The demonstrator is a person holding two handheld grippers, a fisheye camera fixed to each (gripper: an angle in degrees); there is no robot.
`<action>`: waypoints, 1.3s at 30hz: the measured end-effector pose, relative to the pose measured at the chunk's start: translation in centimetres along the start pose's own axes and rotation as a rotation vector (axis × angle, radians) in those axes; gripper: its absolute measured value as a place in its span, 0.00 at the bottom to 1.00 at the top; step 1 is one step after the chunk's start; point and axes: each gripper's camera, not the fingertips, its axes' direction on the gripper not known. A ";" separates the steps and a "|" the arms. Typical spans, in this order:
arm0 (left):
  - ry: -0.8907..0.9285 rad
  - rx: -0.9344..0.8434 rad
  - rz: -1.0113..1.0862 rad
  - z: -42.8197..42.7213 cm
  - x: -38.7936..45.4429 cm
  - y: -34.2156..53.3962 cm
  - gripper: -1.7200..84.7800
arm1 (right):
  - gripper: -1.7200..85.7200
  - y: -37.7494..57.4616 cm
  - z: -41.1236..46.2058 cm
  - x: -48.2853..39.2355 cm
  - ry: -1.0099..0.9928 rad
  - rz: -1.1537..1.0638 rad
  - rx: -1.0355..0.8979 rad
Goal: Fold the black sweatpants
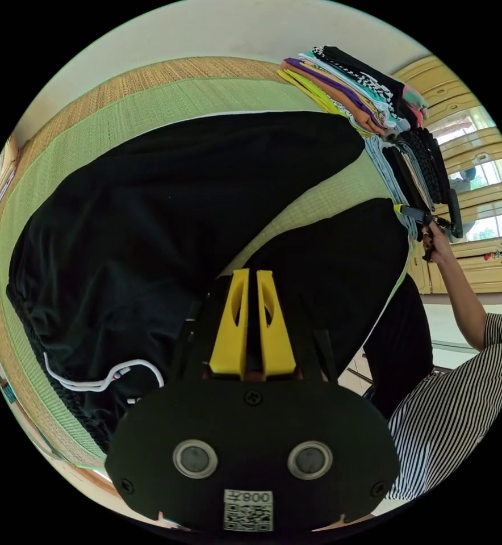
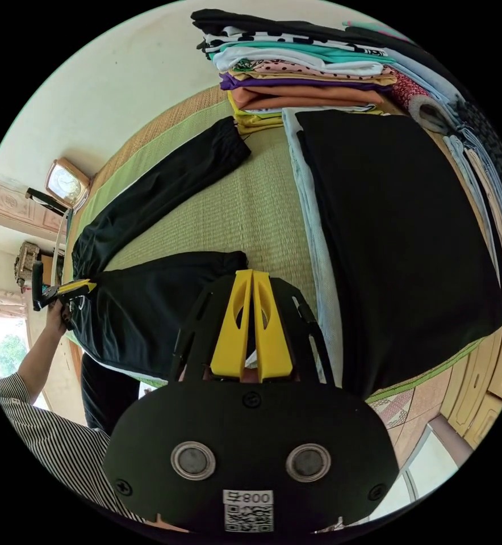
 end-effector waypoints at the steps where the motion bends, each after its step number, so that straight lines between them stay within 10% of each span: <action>1: -0.007 0.006 -0.007 -0.1 0.1 0.0 0.07 | 0.01 0.1 -0.3 0.2 0.005 -0.001 0.007; 26: 0.279 0.090 -0.018 0.1 5.0 5.2 0.05 | 0.02 5.9 -0.5 -0.7 -0.029 -0.088 -0.032; 39: -0.125 0.085 0.037 -1.9 1.2 -2.6 0.10 | 0.11 -9.7 -1.3 0.5 -0.060 -0.033 0.210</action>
